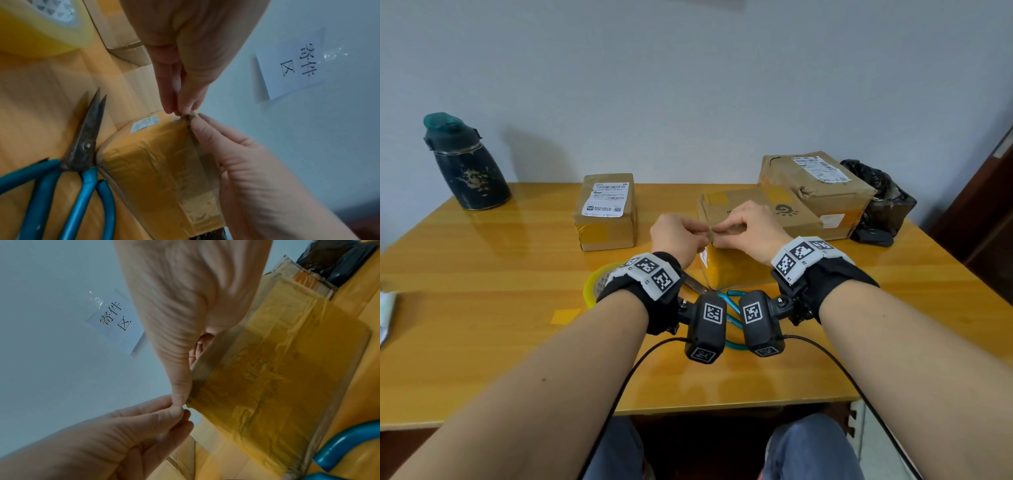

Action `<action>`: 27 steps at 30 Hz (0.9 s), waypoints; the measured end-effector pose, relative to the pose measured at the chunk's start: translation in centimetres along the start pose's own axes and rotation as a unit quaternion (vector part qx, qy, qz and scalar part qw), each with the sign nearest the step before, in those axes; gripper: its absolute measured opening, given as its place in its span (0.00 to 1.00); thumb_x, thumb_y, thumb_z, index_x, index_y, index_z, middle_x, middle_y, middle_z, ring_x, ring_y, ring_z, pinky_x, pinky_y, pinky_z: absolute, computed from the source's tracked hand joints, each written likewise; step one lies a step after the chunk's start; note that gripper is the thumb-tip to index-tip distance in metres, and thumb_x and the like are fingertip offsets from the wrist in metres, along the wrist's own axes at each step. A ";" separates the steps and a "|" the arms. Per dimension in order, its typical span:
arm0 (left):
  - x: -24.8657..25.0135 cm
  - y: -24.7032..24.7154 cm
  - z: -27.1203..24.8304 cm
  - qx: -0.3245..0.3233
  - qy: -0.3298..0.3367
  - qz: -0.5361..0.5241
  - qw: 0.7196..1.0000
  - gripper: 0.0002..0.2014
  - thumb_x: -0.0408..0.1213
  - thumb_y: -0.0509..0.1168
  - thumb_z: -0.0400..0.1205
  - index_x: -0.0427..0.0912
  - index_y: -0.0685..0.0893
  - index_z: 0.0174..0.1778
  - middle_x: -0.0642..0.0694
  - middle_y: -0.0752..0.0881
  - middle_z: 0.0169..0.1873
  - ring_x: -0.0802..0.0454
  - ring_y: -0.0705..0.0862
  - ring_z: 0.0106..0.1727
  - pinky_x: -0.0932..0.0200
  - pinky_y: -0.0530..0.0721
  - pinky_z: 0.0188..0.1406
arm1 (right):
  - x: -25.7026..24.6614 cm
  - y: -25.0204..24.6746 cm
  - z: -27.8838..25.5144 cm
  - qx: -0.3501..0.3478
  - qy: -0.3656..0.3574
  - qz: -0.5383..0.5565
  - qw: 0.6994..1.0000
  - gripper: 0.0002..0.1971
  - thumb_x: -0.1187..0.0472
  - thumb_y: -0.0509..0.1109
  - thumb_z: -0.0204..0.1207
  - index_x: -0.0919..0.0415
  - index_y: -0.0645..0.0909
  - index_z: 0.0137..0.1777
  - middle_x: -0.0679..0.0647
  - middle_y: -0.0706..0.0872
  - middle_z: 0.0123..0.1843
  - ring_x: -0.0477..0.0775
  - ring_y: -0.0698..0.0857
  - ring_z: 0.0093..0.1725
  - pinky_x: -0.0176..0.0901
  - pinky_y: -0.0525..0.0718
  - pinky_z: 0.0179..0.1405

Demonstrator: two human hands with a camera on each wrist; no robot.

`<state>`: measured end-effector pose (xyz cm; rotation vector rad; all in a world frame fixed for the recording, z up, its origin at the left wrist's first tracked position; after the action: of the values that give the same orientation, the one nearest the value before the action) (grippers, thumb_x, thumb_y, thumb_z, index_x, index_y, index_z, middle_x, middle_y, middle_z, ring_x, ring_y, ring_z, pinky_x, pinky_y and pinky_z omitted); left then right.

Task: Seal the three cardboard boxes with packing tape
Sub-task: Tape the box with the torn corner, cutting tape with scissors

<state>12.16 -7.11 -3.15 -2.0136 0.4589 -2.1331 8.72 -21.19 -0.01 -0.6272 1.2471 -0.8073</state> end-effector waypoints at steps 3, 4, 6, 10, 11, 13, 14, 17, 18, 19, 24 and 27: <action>0.2 -0.1 -0.1 -0.008 0.011 0.013 1.000 0.08 0.25 0.74 0.74 0.41 0.90 0.46 0.44 0.90 0.38 0.51 0.90 0.40 0.56 0.90 0.46 | 0.1 0.2 0.0 0.008 0.011 -0.011 1.000 0.17 0.46 0.81 0.64 0.48 0.90 0.51 0.47 0.79 0.55 0.60 0.72 0.65 0.58 0.72 0.68; 0.3 -0.1 -0.2 -0.005 0.017 0.027 0.999 0.08 0.27 0.75 0.74 0.41 0.89 0.46 0.45 0.90 0.38 0.51 0.90 0.40 0.57 0.90 0.45 | 0.0 0.2 -0.1 0.016 0.017 -0.015 1.000 0.17 0.42 0.80 0.64 0.47 0.89 0.50 0.49 0.79 0.58 0.59 0.71 0.66 0.57 0.71 0.67; 0.3 0.1 -0.1 -0.006 0.019 0.041 0.999 0.09 0.30 0.76 0.74 0.43 0.88 0.47 0.46 0.90 0.38 0.52 0.89 0.41 0.57 0.89 0.46 | -0.1 0.3 0.0 0.044 0.030 -0.011 0.999 0.15 0.38 0.76 0.66 0.47 0.89 0.45 0.48 0.80 0.56 0.57 0.72 0.64 0.51 0.70 0.63; -0.7 0.1 -0.1 -0.056 -0.040 -0.003 0.998 0.18 0.18 0.68 0.74 0.42 0.89 0.53 0.46 0.91 0.40 0.53 0.89 0.47 0.54 0.87 0.56 | -0.1 0.9 0.2 0.093 0.041 -0.055 0.993 0.14 0.37 0.74 0.68 0.47 0.85 0.37 0.46 0.78 0.51 0.52 0.72 0.59 0.46 0.65 0.55; -0.9 0.0 -0.3 -0.070 -0.064 -0.040 0.995 0.20 0.14 0.65 0.74 0.39 0.88 0.55 0.44 0.91 0.40 0.52 0.89 0.46 0.55 0.87 0.55 | -0.1 1.2 0.2 0.100 0.043 -0.071 0.991 0.13 0.39 0.74 0.69 0.47 0.84 0.37 0.45 0.77 0.51 0.52 0.72 0.58 0.45 0.64 0.53; -1.0 -0.1 -0.7 -0.087 -0.101 -0.114 0.985 0.20 0.11 0.59 0.76 0.32 0.86 0.58 0.42 0.90 0.39 0.52 0.89 0.42 0.60 0.89 0.48 | -0.1 1.6 0.3 0.120 0.039 -0.093 0.988 0.11 0.43 0.74 0.70 0.49 0.82 0.38 0.44 0.74 0.50 0.52 0.72 0.57 0.44 0.63 0.52; -1.0 -0.1 -0.9 -0.088 -0.110 -0.130 0.982 0.20 0.10 0.57 0.77 0.31 0.85 0.57 0.41 0.89 0.39 0.53 0.89 0.39 0.62 0.89 0.44 | -0.2 1.7 0.2 0.126 0.035 -0.098 0.987 0.10 0.44 0.74 0.71 0.49 0.81 0.39 0.44 0.73 0.50 0.52 0.71 0.57 0.44 0.62 0.52; -0.6 -0.1 -0.9 -0.086 -0.117 -0.131 0.981 0.15 0.14 0.59 0.80 0.31 0.86 0.53 0.42 0.88 0.38 0.55 0.87 0.37 0.63 0.87 0.43 | -0.1 1.8 0.2 0.132 0.023 -0.095 0.986 0.09 0.47 0.74 0.72 0.51 0.82 0.45 0.45 0.72 0.51 0.51 0.70 0.57 0.43 0.61 0.53; -0.5 0.1 -0.8 -0.083 -0.121 -0.128 0.981 0.13 0.16 0.59 0.80 0.31 0.87 0.52 0.42 0.88 0.37 0.54 0.86 0.37 0.62 0.87 0.44 | 0.0 1.8 0.2 0.132 0.018 -0.094 0.987 0.10 0.48 0.74 0.72 0.52 0.83 0.48 0.45 0.73 0.51 0.51 0.70 0.58 0.43 0.61 0.54; -0.3 0.2 -0.7 -0.079 -0.128 -0.127 0.980 0.12 0.17 0.59 0.81 0.31 0.87 0.50 0.42 0.87 0.37 0.53 0.85 0.37 0.60 0.87 0.45 | 0.1 1.8 0.1 0.131 0.013 -0.095 0.987 0.11 0.49 0.74 0.72 0.53 0.84 0.51 0.47 0.74 0.53 0.52 0.70 0.58 0.43 0.60 0.54; 0.1 0.6 -0.4 -0.076 -0.145 -0.143 0.976 0.07 0.23 0.62 0.82 0.29 0.87 0.46 0.41 0.86 0.34 0.52 0.84 0.34 0.58 0.88 0.45 | 0.7 1.8 0.1 0.128 -0.006 -0.081 0.988 0.13 0.54 0.74 0.72 0.57 0.87 0.54 0.52 0.78 0.55 0.56 0.71 0.60 0.41 0.58 0.55; 0.0 1.0 -0.4 -0.075 -0.185 -0.165 0.966 0.06 0.25 0.67 0.80 0.32 0.84 0.37 0.40 0.85 0.33 0.53 0.83 0.33 0.59 0.87 0.45 | 0.7 2.0 0.0 0.127 -0.021 -0.076 0.989 0.11 0.57 0.74 0.72 0.59 0.88 0.53 0.54 0.78 0.54 0.58 0.71 0.59 0.44 0.60 0.57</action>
<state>11.64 -8.00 -3.55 -2.6643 0.2429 -1.8548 9.20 -20.58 -1.95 -0.5335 1.0468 -1.0559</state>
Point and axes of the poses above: each hand's wrist, its own z-axis towards the middle knuckle, its own y-axis out of the palm, x = y × z, the point moved 6 cm from there along z, towards the middle knuckle
